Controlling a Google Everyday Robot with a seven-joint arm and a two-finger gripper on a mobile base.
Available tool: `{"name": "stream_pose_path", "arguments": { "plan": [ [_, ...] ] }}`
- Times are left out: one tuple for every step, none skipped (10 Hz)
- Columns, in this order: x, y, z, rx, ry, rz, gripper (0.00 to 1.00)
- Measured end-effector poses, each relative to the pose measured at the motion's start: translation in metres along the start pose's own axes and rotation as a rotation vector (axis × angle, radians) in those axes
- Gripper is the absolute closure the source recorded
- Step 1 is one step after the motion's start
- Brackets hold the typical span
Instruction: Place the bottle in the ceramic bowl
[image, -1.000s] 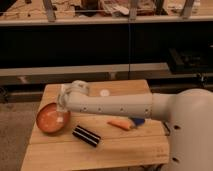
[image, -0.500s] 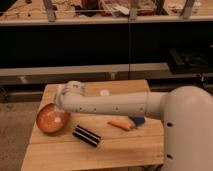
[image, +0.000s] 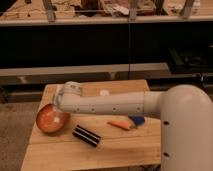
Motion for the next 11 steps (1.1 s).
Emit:
{"name": "stream_pose_path", "arguments": {
  "plan": [
    [-0.002,-0.002,0.002,-0.001,0.003,-0.005,1.0],
    [-0.003,-0.004,0.004,0.0,0.003,-0.009,1.0],
    [-0.004,-0.007,0.005,0.003,0.003,-0.012,1.0],
    [-0.003,-0.006,0.005,0.004,0.004,-0.014,1.0],
    [-0.003,-0.007,0.006,0.005,0.008,-0.019,1.0],
    [-0.002,-0.008,0.008,0.007,0.008,-0.021,1.0],
    [0.002,-0.008,0.01,0.008,0.01,-0.025,1.0],
    [0.006,-0.007,0.012,0.008,0.012,-0.026,1.0],
    [0.005,-0.007,0.012,0.009,0.014,-0.03,1.0],
    [0.003,-0.009,0.012,0.012,0.015,-0.033,1.0],
    [0.004,-0.01,0.012,0.014,0.017,-0.034,1.0]
  ]
}}
